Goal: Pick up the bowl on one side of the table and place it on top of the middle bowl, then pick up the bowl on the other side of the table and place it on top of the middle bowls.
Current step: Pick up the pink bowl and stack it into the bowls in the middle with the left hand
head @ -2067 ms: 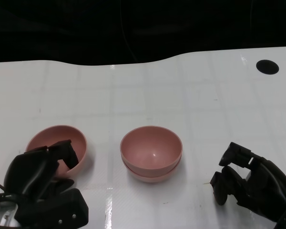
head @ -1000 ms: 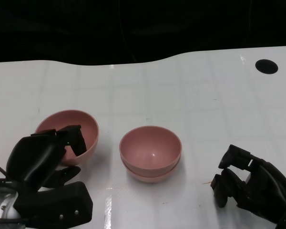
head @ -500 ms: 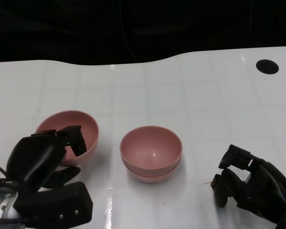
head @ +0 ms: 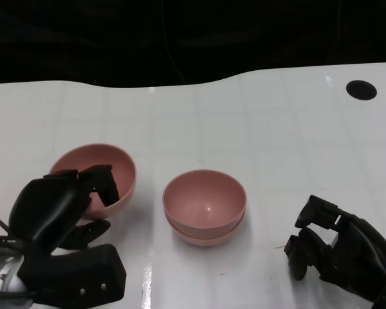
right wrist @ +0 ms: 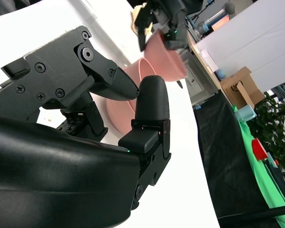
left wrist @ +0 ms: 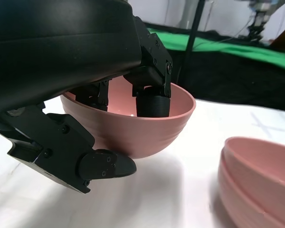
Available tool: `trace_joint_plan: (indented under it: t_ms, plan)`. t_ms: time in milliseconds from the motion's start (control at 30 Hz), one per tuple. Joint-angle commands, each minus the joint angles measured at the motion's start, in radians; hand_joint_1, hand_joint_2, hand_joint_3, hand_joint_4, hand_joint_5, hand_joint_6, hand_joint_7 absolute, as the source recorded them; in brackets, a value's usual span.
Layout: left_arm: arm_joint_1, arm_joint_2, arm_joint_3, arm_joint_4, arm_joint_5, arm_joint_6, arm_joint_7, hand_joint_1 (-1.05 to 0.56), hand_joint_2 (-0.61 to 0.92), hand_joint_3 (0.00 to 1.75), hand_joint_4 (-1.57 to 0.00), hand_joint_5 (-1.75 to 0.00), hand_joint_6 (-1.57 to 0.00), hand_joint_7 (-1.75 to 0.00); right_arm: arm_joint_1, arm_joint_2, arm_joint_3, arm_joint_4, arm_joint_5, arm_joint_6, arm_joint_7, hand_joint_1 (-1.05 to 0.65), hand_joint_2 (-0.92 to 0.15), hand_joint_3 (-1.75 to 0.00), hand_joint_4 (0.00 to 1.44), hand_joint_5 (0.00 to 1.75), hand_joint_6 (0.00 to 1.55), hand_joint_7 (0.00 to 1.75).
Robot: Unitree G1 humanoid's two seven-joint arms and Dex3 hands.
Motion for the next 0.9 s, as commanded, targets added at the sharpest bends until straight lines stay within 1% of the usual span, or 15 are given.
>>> trace_joint_plan:
  t_ms: [33,200,400,633,700,900]
  plan:
    - [0.01,0.036,0.023,-0.13,0.016,0.028,-0.064,0.02,0.57,0.86,-0.74,-1.75,-0.64,-1.75,-0.003,-0.007,-0.002,-0.001,-0.002,-0.005,0.003,-0.2,-0.52,-1.21,0.93,1.75,0.72,1.63]
    - [0.021,0.03,0.036,-0.208,0.021,0.07,-0.122,0.05,0.52,0.88,-0.74,-1.75,-0.65,-1.75,-0.004,-0.006,-0.005,0.002,0.004,-0.004,0.008,-0.19,-0.52,-1.22,0.93,1.75,0.72,1.62]
    - [0.027,0.028,0.048,-0.285,0.023,0.103,-0.182,0.04,0.51,0.87,-0.73,-1.75,-0.64,-1.75,-0.002,-0.008,-0.003,0.005,-0.001,-0.015,0.016,-0.2,-0.52,-1.22,0.92,1.75,0.72,1.62]
    - [0.016,0.021,0.059,-0.347,0.001,0.104,-0.237,0.03,0.51,0.88,-0.75,-1.75,-0.62,-1.75,-0.005,-0.008,-0.005,0.007,0.001,-0.006,0.014,-0.19,-0.53,-1.2,0.92,1.75,0.73,1.62]
    - [0.011,0.016,0.06,-0.358,-0.005,0.103,-0.248,0.01,0.49,0.94,-0.76,-1.75,-0.63,-1.75,-0.006,-0.007,-0.005,0.007,0.0,-0.007,0.012,-0.19,-0.53,-1.21,0.92,1.75,0.73,1.61]
    - [-0.001,0.0,0.057,-0.384,-0.035,0.102,-0.282,-0.02,0.49,0.99,-0.75,-1.75,-0.63,-1.75,-0.007,-0.006,-0.003,0.014,-0.005,-0.025,0.019,-0.2,-0.52,-1.21,0.92,1.75,0.73,1.62]
